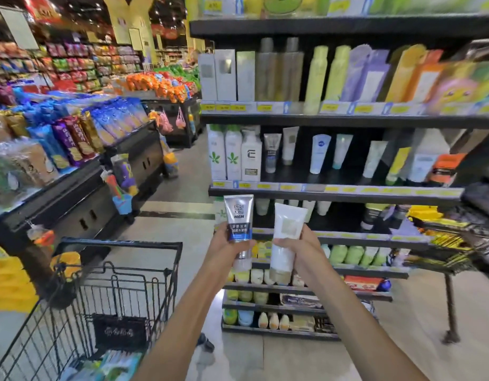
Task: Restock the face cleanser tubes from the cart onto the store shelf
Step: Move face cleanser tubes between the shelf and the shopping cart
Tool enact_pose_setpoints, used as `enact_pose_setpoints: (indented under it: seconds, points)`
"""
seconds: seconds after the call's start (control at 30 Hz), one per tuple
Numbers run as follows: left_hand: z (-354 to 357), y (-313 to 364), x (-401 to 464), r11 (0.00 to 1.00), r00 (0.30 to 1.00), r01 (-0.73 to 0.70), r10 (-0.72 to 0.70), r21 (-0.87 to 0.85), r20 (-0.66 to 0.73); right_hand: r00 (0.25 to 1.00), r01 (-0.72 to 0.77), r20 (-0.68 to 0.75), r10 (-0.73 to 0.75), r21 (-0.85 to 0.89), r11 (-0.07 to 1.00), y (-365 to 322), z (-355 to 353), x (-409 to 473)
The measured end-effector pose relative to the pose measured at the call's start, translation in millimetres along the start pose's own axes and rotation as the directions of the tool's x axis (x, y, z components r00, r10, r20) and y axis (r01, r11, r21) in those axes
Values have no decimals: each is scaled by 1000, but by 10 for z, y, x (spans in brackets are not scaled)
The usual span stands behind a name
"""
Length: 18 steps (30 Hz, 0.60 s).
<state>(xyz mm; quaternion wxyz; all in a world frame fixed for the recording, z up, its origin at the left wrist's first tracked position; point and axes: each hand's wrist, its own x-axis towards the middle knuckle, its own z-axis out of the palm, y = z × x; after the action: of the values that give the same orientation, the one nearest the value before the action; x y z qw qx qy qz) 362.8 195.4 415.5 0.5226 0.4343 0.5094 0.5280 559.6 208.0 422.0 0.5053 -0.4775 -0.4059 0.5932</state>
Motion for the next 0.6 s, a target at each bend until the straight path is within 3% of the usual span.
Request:
enact_pose_setpoints:
  seconds: [0.27,0.6]
  points:
    - [757,151,331,997,997,-63,64,47,-34,994,93,-47,-96,-57,994,-437,-647,303]
    - [1171,211,1249,982,977,-166,177,93,-119,978,183,-78,-193,-122,976,-774,-934,1159]
